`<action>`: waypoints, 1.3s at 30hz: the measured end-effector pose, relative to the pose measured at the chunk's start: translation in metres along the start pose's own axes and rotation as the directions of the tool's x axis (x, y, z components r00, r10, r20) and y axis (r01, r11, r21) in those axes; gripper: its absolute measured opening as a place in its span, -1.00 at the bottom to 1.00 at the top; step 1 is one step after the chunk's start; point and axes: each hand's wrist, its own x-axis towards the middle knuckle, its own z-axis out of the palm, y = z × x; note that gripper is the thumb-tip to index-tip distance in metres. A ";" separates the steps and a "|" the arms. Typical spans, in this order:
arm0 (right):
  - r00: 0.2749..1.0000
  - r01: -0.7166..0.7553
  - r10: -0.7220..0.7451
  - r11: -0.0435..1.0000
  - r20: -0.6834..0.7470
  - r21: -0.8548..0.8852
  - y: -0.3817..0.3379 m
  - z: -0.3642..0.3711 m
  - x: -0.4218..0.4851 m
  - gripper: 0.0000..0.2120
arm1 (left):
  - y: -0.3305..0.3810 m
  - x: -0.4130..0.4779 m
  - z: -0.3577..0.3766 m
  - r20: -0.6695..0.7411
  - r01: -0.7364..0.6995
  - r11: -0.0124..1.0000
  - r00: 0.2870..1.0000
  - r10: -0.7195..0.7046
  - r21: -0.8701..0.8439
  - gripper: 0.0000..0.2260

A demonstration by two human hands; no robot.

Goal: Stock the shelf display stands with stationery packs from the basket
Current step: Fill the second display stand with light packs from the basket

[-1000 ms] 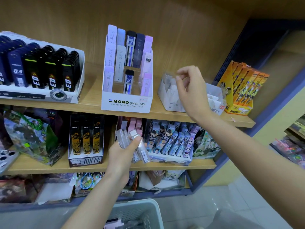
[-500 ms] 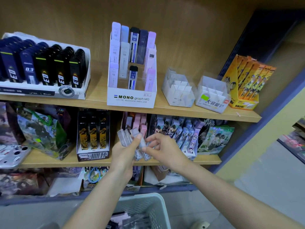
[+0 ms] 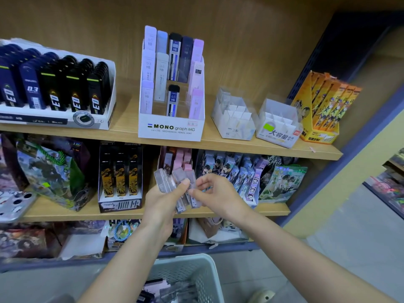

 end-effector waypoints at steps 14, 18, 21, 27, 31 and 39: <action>0.761 0.406 -0.407 0.906 -0.505 -0.118 -0.076 -0.109 0.042 -0.84 | 0.008 -0.002 -0.003 0.037 0.058 0.994 0.998 -0.054 -0.097 -0.76; 0.694 0.351 -0.412 0.910 -0.590 -0.222 -0.084 -0.123 0.076 -0.86 | 0.007 -0.001 -0.004 0.061 0.066 0.997 0.996 -0.063 -0.045 -0.82; 0.714 0.323 -0.449 0.892 -0.537 -0.317 -0.085 -0.127 0.091 -0.83 | 0.006 0.000 -0.004 0.069 0.081 0.997 0.994 -0.079 -0.022 -0.92; 0.777 0.310 -0.462 0.872 -0.427 -0.378 -0.090 -0.134 0.095 -0.81 | 0.008 0.003 -0.005 0.081 0.104 0.994 0.992 -0.101 -0.036 -0.93; 0.856 0.299 -0.407 0.893 -0.320 -0.336 -0.081 -0.130 0.096 -0.80 | 0.008 0.003 -0.006 0.107 0.081 0.997 0.991 -0.079 -0.018 -0.92; 0.811 0.216 -0.422 0.859 -0.405 -0.464 -0.065 -0.124 0.106 -0.85 | 0.008 0.000 -0.005 0.133 0.060 0.996 0.989 -0.069 0.071 -0.89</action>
